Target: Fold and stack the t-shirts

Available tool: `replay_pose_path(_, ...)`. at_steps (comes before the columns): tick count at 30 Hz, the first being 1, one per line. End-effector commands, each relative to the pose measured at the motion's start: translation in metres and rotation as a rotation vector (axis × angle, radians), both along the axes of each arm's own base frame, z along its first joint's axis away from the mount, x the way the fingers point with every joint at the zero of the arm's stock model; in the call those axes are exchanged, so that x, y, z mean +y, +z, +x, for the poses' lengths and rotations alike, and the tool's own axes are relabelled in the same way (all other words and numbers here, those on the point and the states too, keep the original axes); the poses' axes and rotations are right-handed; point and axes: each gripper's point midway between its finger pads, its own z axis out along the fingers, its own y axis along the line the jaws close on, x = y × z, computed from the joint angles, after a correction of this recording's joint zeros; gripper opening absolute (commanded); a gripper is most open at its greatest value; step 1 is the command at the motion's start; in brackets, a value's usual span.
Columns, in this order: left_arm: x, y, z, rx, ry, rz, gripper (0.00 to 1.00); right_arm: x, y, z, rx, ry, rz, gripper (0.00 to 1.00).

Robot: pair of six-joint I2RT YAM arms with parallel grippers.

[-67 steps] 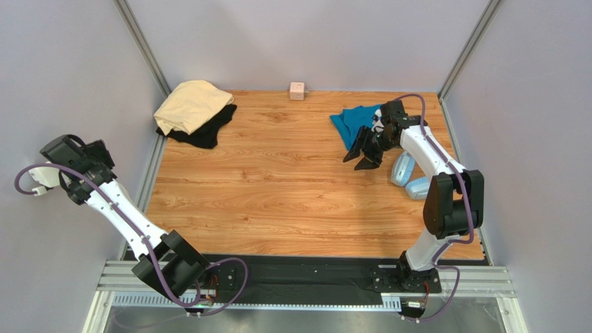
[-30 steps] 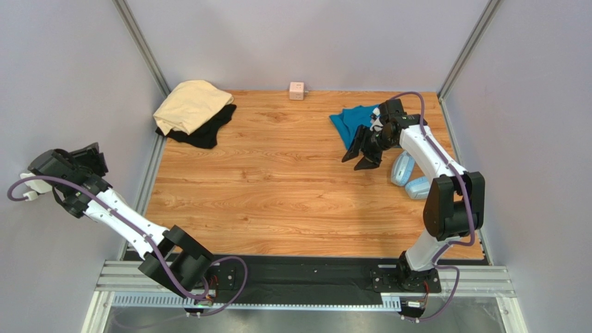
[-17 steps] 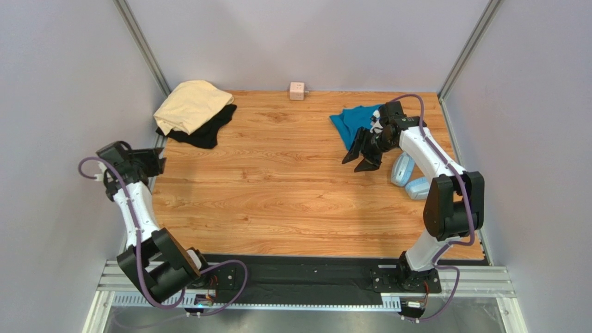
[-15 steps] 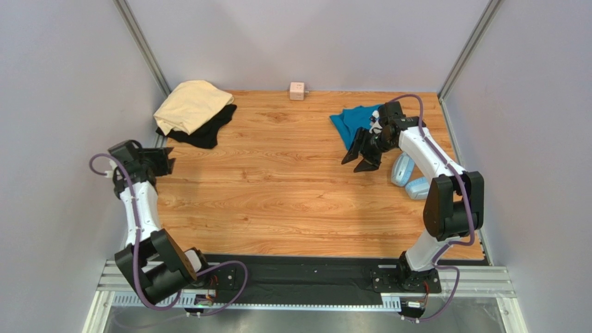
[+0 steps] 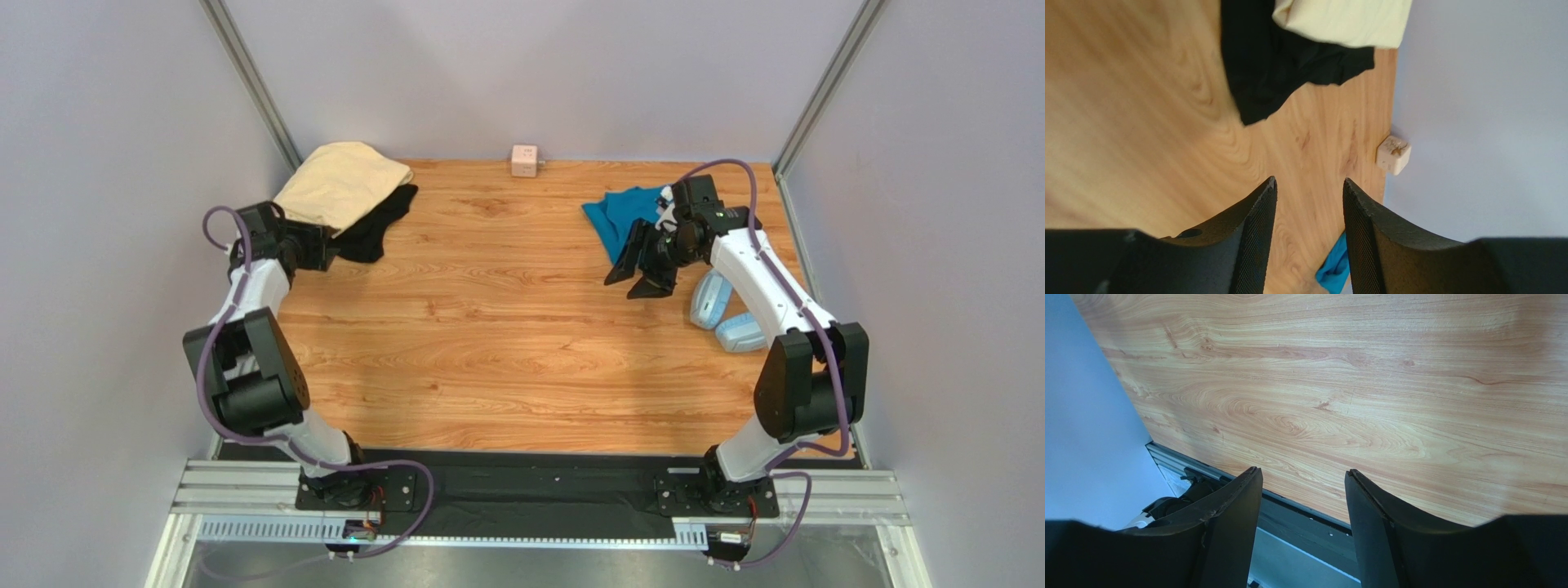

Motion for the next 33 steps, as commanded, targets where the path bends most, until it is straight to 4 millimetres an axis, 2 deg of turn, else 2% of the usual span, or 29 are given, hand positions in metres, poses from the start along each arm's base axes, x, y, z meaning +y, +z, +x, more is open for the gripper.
replay_pose_path(1, 0.006, 0.014, 0.041, -0.126, -0.079, 0.003, 0.51, -0.003, 0.015, -0.002, -0.069, 0.003, -0.014, 0.58)
replay_pose_path(2, 0.004, 0.001, 0.042, -0.124, -0.076, -0.035, 0.51, -0.004, 0.014, -0.004, -0.067, 0.000, -0.015, 0.58)
replay_pose_path(3, 0.006, 0.014, 0.055, -0.225, -0.085, -0.013, 0.51, -0.004, 0.014, -0.005, -0.065, -0.002, -0.014, 0.58)
replay_pose_path(5, 0.004, 0.006, 0.060, -0.250, -0.092, -0.051, 0.51, -0.005, 0.012, -0.007, -0.061, -0.006, -0.016, 0.58)
replay_pose_path(7, 0.003, 0.012, 0.068, -0.317, -0.122, -0.069, 0.53, -0.005, 0.011, -0.008, -0.056, -0.006, -0.011, 0.57)
replay_pose_path(8, 0.004, 0.001, 0.073, -0.311, -0.121, -0.123, 0.53, -0.004, 0.010, -0.009, -0.052, -0.006, -0.010, 0.56)
replay_pose_path(10, 0.002, 0.007, 0.081, -0.378, -0.158, -0.192, 0.54, -0.003, 0.010, -0.010, -0.051, -0.010, -0.004, 0.56)
replay_pose_path(11, 0.004, -0.005, 0.084, -0.372, -0.135, -0.252, 0.55, -0.003, 0.010, -0.010, -0.051, -0.012, -0.003, 0.56)
replay_pose_path(12, 0.006, 0.003, 0.089, -0.430, -0.142, -0.241, 0.55, -0.003, 0.009, -0.010, -0.046, -0.014, -0.002, 0.56)
replay_pose_path(14, 0.009, 0.001, 0.091, -0.432, -0.133, -0.255, 0.56, -0.003, 0.007, -0.011, -0.040, -0.017, 0.000, 0.56)
replay_pose_path(18, 0.018, 0.000, 0.092, -0.408, -0.126, -0.228, 0.56, -0.003, 0.004, -0.013, -0.033, -0.026, 0.000, 0.57)
replay_pose_path(20, 0.023, 0.006, 0.093, -0.402, -0.147, -0.181, 0.56, -0.004, 0.001, -0.015, -0.027, -0.029, -0.002, 0.57)
replay_pose_path(21, 0.024, -0.002, 0.089, -0.348, -0.145, -0.186, 0.56, -0.004, -0.001, -0.015, -0.024, -0.031, 0.000, 0.57)
replay_pose_path(22, 0.030, 0.005, 0.090, -0.351, -0.156, -0.132, 0.57, -0.004, -0.005, -0.016, -0.019, -0.033, -0.001, 0.57)
replay_pose_path(23, 0.030, -0.001, 0.087, -0.308, -0.155, -0.133, 0.57, -0.004, -0.006, -0.017, -0.014, -0.038, 0.000, 0.57)
replay_pose_path(27, 0.038, 0.001, 0.087, -0.289, -0.168, -0.111, 0.56, -0.002, -0.011, -0.016, -0.006, -0.045, 0.011, 0.57)
replay_pose_path(33, 0.050, 0.001, 0.069, -0.288, -0.147, -0.102, 0.56, 0.000, -0.011, -0.008, -0.005, -0.054, 0.021, 0.57)
